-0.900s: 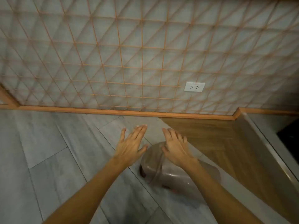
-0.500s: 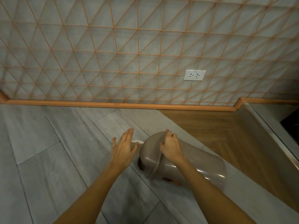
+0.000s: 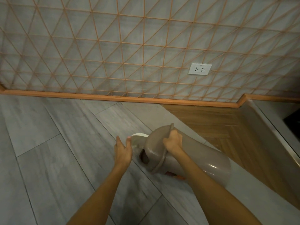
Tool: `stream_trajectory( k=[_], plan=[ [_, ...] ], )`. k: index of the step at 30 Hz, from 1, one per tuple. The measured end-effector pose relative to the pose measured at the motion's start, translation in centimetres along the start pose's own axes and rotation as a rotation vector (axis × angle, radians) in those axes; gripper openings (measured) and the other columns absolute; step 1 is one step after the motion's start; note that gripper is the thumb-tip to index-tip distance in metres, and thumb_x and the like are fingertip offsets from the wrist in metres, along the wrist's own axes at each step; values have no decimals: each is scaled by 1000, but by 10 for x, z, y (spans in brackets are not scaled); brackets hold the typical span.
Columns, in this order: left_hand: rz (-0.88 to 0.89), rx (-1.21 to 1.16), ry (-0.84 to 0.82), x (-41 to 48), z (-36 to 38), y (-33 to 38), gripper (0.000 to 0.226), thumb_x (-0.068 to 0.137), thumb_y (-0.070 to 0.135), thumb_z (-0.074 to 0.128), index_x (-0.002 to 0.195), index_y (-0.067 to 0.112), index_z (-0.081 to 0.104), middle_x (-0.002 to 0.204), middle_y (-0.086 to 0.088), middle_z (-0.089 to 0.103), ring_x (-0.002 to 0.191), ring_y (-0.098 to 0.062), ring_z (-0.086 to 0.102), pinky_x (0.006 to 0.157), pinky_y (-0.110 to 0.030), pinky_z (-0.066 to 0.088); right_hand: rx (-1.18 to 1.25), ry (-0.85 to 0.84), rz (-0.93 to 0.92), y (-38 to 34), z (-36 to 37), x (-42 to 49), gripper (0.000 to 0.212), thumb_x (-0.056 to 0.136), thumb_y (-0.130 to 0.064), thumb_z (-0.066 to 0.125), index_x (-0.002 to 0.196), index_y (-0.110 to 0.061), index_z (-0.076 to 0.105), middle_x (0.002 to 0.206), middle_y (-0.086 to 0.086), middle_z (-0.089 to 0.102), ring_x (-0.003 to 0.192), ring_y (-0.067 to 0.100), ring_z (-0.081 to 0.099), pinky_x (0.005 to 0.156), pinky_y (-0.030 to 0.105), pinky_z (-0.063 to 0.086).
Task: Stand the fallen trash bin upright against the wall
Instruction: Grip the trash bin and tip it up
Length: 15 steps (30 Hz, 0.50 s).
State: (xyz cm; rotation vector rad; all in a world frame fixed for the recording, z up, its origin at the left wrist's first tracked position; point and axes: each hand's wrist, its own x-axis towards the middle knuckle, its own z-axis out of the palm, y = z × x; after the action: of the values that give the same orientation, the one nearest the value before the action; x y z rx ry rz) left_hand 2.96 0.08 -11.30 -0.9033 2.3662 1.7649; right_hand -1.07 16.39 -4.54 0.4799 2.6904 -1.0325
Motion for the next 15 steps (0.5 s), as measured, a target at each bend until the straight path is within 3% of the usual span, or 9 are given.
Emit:
stream_trajectory(
  k=[2,3,5,6,8,10,13,15],
  plan=[
    [-112,-106,22,5,-4,-1,70,98,52,31,154,17,7,160,-15,16,144,-35,21,115,-50,22,23,13,4,-2,-5,0,53,87,-1,50,139,6,38,114,19,60,105,32,57,73,26,48],
    [-167,-160,25,7,-6,-1,70,98,52,30,154,17,8,160,-15,16,144,-35,21,116,-51,22,31,20,-1,-2,-8,1,50,87,-1,50,135,7,42,100,14,61,96,30,57,63,21,47],
    [-291,-278,8,12,-10,-1,70,97,56,27,154,19,11,160,-12,18,143,-36,23,114,-55,22,73,43,-14,-4,-14,3,32,85,-2,50,115,7,54,74,4,51,81,25,54,51,21,42],
    [-354,-337,-10,13,-12,-1,71,95,60,26,153,20,13,160,-11,20,142,-36,26,113,-58,23,110,53,-8,-7,-18,4,18,83,-2,50,100,2,56,72,4,48,80,25,54,52,25,41],
    [-456,-442,-62,14,-14,1,75,93,65,24,153,19,17,158,-11,25,139,-37,30,110,-61,26,188,68,0,-13,-27,4,3,82,-5,49,83,-4,51,75,6,49,78,26,54,58,36,48],
    [-512,-523,-139,13,-16,5,75,93,65,22,151,17,22,155,-12,31,137,-38,33,106,-61,29,249,83,9,-21,-36,2,9,82,-6,46,83,-3,55,77,6,51,76,25,54,70,47,55],
    [-522,-602,-255,9,-15,13,71,95,63,22,148,17,30,149,-15,38,132,-40,38,97,-61,35,292,107,19,-26,-48,7,27,84,-8,44,104,-2,61,92,13,62,78,26,58,71,43,54],
    [-495,-622,-326,5,-12,20,67,94,62,27,144,18,35,146,-15,40,128,-40,41,98,-62,36,337,110,38,-28,-55,13,28,84,-6,46,105,-3,64,95,13,64,77,26,59,66,39,51]
  ],
)
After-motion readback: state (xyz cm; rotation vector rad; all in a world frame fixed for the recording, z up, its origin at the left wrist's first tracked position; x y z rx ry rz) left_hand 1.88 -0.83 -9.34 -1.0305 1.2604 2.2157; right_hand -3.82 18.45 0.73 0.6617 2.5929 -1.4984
